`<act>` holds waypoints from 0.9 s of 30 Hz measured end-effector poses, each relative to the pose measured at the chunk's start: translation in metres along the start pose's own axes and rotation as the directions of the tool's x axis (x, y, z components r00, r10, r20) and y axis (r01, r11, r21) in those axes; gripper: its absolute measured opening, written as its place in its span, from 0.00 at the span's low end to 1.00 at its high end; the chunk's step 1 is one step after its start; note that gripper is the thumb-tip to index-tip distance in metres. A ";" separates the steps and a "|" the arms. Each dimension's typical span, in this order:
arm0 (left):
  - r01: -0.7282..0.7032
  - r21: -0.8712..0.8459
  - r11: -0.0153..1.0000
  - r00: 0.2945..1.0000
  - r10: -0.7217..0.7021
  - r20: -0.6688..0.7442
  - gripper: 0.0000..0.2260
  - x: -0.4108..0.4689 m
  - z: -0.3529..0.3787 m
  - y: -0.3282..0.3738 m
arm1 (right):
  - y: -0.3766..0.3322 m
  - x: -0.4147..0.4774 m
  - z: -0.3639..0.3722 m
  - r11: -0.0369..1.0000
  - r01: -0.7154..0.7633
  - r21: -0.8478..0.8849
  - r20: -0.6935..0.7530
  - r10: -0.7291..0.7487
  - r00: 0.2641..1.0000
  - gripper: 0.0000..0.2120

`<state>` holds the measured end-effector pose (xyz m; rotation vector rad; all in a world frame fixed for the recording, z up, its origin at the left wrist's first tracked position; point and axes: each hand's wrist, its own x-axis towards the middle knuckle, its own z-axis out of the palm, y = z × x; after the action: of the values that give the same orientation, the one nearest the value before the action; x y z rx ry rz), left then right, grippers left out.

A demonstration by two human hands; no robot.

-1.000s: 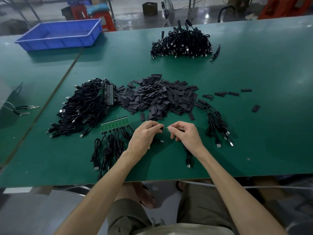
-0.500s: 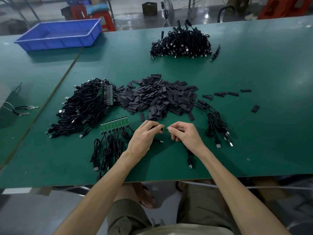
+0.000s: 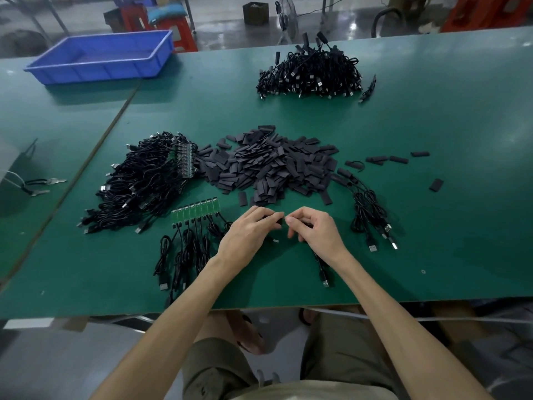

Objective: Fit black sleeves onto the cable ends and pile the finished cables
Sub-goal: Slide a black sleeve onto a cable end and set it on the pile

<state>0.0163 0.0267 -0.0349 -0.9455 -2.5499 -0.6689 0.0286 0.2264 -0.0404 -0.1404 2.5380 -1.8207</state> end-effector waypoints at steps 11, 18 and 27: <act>0.297 -0.006 0.955 0.945 -0.294 0.141 0.08 0.005 0.005 -0.005 | 0.001 -0.001 0.000 1.000 0.019 -0.021 0.009 -0.019 1.000 0.05; 0.371 -0.077 0.925 0.914 -0.350 0.204 0.14 0.007 0.002 -0.006 | 0.006 -0.002 0.000 0.999 0.024 -0.028 -0.059 -0.026 0.998 0.02; 0.429 -0.383 0.818 0.903 -0.382 0.196 0.09 0.006 0.004 -0.014 | 0.003 -0.002 0.000 0.999 0.035 0.012 -0.077 -0.034 0.996 0.06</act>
<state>0.0023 0.0229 -0.0398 -0.5529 -2.7939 -1.3691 0.0308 0.2279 -0.0435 -0.1174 2.5893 -1.8906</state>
